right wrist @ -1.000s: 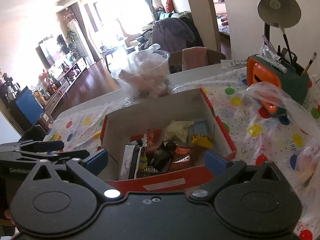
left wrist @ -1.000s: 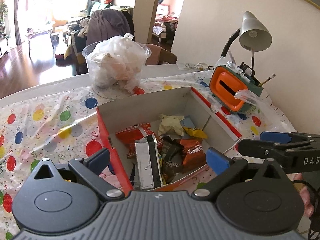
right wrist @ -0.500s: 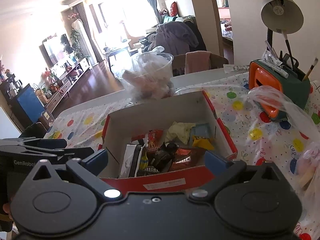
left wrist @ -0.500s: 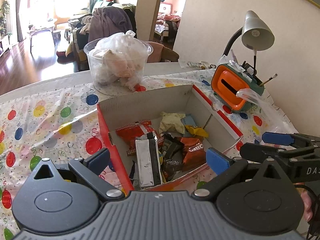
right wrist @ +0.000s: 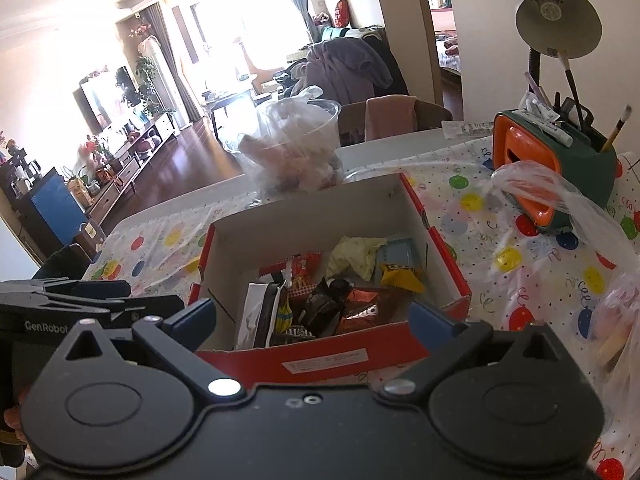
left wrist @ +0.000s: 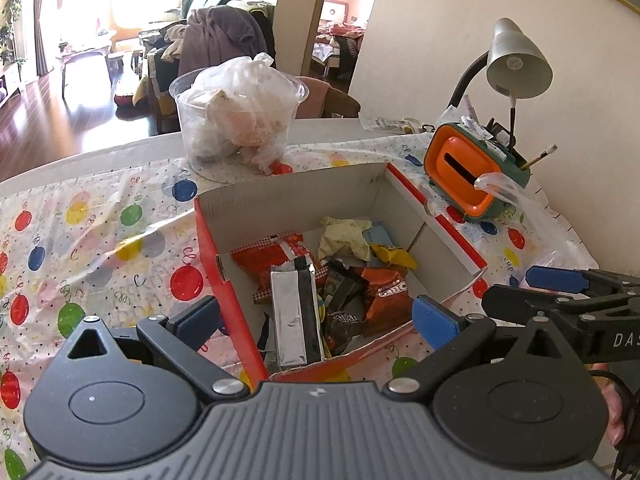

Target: Organize snacks

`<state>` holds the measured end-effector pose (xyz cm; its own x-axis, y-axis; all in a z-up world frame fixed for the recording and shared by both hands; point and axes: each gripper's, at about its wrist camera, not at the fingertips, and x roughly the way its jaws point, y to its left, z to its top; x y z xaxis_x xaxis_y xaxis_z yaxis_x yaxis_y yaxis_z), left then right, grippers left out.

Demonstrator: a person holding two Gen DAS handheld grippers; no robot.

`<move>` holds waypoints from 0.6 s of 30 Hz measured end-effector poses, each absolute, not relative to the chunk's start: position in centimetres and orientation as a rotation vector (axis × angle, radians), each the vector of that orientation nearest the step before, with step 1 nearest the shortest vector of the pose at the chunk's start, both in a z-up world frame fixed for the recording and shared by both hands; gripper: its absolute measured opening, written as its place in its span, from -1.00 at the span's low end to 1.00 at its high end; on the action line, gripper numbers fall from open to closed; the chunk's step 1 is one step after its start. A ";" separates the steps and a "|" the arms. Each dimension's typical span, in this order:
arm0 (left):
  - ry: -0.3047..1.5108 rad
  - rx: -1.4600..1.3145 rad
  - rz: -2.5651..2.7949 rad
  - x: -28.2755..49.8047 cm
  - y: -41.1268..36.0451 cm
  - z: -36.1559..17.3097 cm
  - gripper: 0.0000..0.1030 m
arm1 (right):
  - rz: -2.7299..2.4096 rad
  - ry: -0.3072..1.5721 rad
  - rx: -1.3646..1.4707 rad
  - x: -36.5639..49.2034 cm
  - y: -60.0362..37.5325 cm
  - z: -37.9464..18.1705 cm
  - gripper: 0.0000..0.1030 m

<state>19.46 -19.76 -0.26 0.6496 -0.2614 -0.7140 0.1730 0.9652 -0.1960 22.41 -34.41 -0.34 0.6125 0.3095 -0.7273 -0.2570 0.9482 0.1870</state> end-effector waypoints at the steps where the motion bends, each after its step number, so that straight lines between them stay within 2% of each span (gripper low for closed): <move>1: 0.829 -0.116 -0.246 19.4 -19.7 -0.3 1.00 | 0.326 0.849 0.065 22.4 -34.4 -0.3 1.00; 18: 0.824 -0.124 -0.221 19.3 -20.0 0.0 1.00 | 0.324 0.845 0.056 22.4 -34.6 -0.2 0.99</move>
<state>19.35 -19.98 0.01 0.6584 -0.2423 -0.7126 0.1462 0.9699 -0.1948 22.44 -34.56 -0.21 0.6176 0.3039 -0.7254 -0.2594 0.9494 0.1769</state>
